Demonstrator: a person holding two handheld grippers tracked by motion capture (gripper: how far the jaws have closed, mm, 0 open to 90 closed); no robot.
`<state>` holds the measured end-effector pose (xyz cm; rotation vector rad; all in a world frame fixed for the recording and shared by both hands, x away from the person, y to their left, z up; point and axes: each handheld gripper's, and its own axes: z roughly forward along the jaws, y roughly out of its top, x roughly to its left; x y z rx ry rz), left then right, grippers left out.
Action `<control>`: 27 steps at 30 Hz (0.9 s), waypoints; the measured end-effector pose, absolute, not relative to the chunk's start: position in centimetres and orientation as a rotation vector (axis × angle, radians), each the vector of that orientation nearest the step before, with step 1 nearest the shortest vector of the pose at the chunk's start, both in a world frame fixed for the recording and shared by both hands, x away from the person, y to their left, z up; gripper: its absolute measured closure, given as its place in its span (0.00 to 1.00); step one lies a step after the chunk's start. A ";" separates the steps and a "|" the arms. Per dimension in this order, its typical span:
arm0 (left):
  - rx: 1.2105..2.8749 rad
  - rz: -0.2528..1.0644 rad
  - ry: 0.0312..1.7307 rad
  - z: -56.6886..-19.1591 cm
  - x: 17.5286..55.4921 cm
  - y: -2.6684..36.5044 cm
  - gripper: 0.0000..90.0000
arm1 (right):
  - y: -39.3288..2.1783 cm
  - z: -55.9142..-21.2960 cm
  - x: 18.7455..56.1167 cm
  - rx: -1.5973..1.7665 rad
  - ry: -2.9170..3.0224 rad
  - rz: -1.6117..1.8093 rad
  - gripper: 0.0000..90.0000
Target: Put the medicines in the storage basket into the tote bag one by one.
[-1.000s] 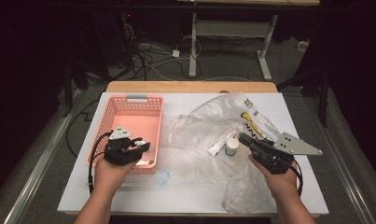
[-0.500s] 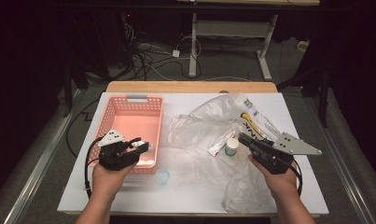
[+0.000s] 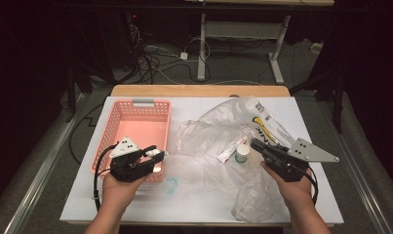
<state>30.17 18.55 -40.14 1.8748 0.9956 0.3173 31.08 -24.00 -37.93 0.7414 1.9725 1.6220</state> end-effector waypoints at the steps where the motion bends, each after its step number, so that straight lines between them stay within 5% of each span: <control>1: 1.882 0.311 0.989 -40.2 30.1 18.3 0.65 | -24.0 -37.9 31.1 0.741 1.973 1.622 1.00; 27: 2.009 0.269 0.853 -41.8 30.0 11.1 0.65 | -23.8 -38.0 31.1 0.735 1.978 1.620 1.00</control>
